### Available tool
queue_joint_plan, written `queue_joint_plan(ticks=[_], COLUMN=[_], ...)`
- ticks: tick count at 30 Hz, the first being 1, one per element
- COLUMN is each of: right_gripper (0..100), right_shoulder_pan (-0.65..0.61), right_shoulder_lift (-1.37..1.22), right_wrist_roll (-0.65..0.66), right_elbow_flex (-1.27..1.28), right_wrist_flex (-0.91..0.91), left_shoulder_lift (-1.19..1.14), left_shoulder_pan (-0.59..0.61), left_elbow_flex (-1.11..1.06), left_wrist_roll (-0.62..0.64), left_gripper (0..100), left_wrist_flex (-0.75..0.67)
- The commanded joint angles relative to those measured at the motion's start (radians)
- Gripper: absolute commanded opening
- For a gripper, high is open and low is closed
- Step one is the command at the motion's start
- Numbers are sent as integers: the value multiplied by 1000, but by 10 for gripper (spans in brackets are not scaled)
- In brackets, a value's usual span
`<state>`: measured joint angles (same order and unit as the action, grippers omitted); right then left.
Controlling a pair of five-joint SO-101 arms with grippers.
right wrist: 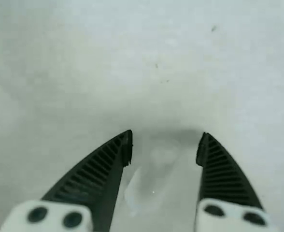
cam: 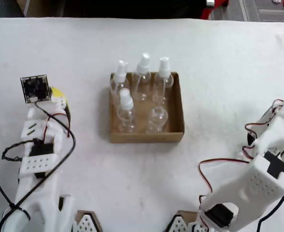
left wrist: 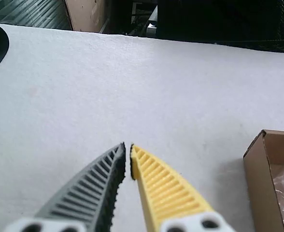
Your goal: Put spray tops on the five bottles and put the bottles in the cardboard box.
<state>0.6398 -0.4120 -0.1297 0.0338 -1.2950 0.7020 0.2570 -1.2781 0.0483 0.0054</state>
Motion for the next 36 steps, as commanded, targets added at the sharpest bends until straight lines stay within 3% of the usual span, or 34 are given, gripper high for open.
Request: queue_joint_plan(ticks=[1, 13, 17, 23, 31, 36], right_gripper=[128, 104, 9, 15, 16, 16], right_shoulder_pan=[-41, -61, -59, -67, -71, -90], right_shoulder_lift=[-15, -125, -119, -105, 104, 274], right_wrist_roll=[0, 0, 0, 0, 0, 2], right_elbow_flex=[-38, -66, -71, -89, -413, -580], right_wrist_flex=[-33, -51, -51, -56, -355, -418], left_shoulder_lift=[-5, -5, -5, -5, -5, -5], left_shoulder_pan=[-15, -15, -15, -15, -15, -15], left_elbow_flex=[11, 12, 12, 12, 11, 11], left_wrist_roll=[-9, -9, -9, -9, -9, -9], left_gripper=[28, 28, 28, 28, 28, 28], left_wrist_flex=[-18, -18, -20, -20, -21, -20])
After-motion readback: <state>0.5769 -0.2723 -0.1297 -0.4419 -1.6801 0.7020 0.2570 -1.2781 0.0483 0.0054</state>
